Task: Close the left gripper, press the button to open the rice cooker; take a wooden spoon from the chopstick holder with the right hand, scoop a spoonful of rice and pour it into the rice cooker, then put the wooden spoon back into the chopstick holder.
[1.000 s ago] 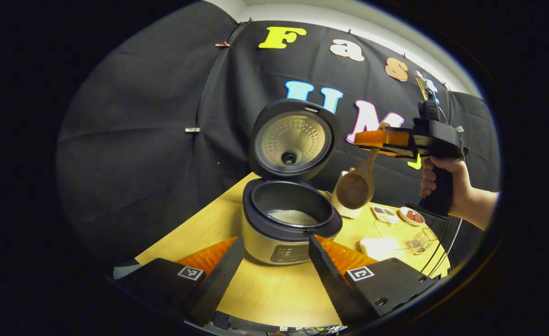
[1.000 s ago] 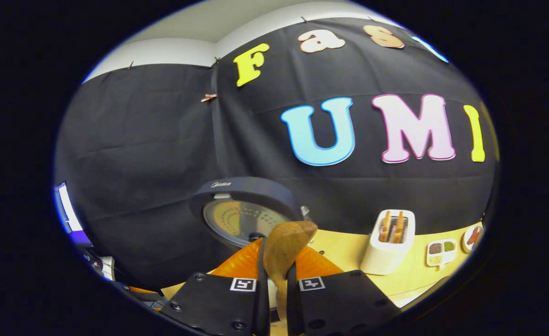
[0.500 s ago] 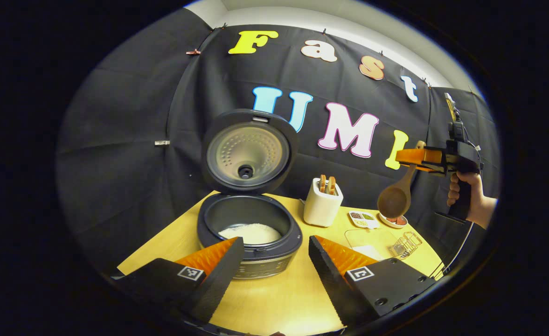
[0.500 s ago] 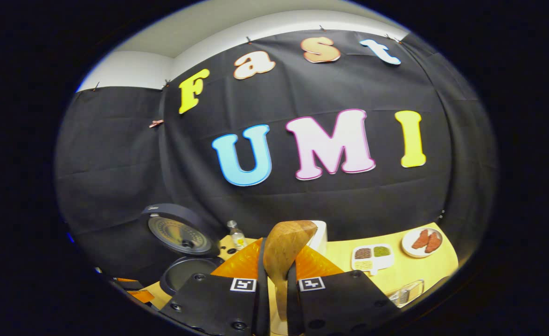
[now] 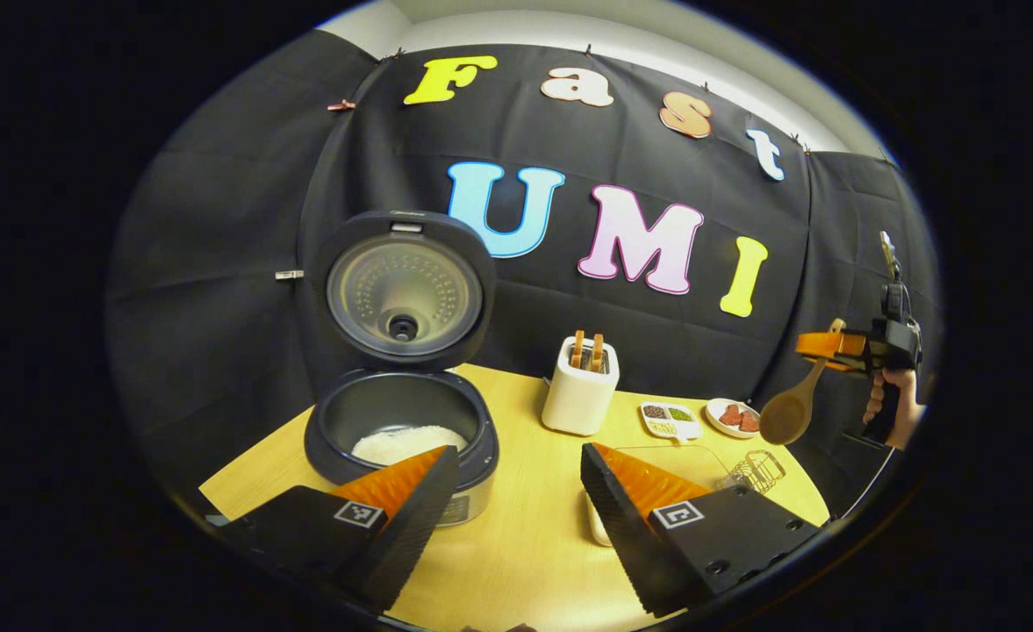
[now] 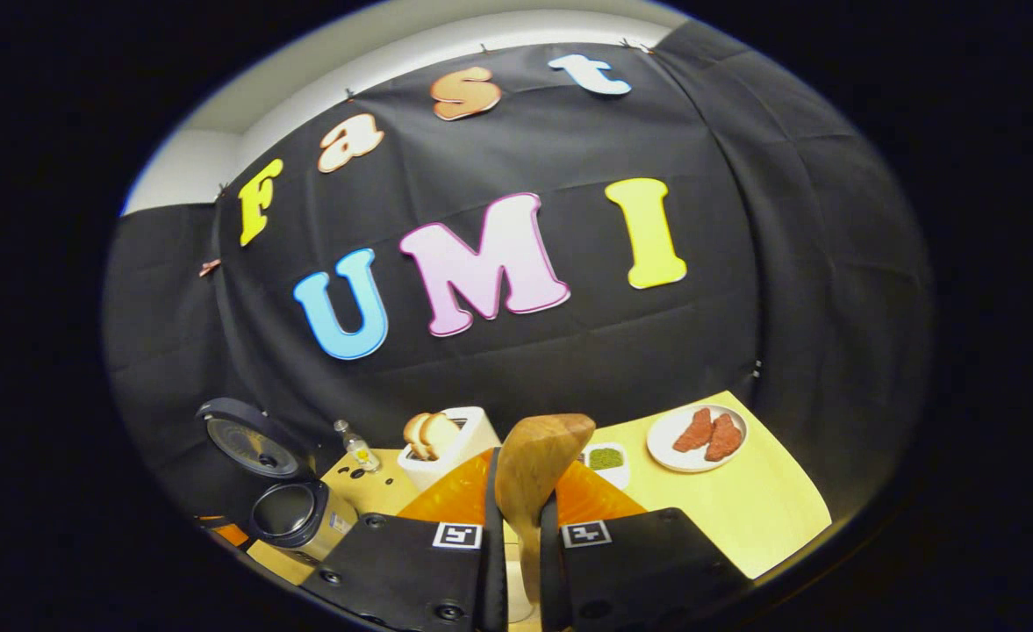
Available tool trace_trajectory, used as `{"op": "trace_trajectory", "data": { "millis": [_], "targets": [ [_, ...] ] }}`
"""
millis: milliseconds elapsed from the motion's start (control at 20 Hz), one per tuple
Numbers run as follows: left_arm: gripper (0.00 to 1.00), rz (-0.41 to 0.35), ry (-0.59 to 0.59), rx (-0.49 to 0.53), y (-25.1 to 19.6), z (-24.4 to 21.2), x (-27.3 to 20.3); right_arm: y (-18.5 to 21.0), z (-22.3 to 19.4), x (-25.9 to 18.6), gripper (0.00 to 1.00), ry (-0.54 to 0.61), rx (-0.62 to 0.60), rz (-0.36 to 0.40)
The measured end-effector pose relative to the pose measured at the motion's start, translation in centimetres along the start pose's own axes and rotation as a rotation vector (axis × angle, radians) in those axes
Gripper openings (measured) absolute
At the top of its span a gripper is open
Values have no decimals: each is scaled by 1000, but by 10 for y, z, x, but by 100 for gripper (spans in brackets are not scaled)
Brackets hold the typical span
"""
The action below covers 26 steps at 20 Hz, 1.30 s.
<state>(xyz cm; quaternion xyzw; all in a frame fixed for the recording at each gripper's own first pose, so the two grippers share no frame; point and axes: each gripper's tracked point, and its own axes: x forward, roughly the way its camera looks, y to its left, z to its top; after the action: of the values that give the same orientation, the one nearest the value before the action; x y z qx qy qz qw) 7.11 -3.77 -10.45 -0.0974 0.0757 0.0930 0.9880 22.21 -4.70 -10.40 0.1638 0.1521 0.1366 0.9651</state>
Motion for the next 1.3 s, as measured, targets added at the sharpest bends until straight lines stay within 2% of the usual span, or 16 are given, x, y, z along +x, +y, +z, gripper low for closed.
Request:
{"op": "trace_trajectory", "data": {
  "millis": [350, 500, 600, 750, 1050, 1200, 1300],
  "targets": [
    [95, 90, -27, 3, -41, 15, -5, -93, -25, 22, 18, 60, 185, -71],
    [95, 150, -35, 48, -51, 18, -17, -125, -45, 32, 18, 92, 245, -104],
    [96, 177, -70, 92, -61, 28, -30, -141, -58, 39, 19, 99, 236, -127],
    [95, 205, -86, 122, -72, 33, -45, -145, -80, 49, 18, 131, 276, -128],
    [96, 219, -62, 21, -78, 26, -44, -151, -114, 56, 19, 157, 283, -168],
    [96, 216, -72, 7, -71, 36, -41, -147, -118, 51, 23, 163, 305, -175],
    [96, 214, -84, 15, -62, 47, -38, -145, -111, 46, 30, 138, 296, -186]
  ]
}}
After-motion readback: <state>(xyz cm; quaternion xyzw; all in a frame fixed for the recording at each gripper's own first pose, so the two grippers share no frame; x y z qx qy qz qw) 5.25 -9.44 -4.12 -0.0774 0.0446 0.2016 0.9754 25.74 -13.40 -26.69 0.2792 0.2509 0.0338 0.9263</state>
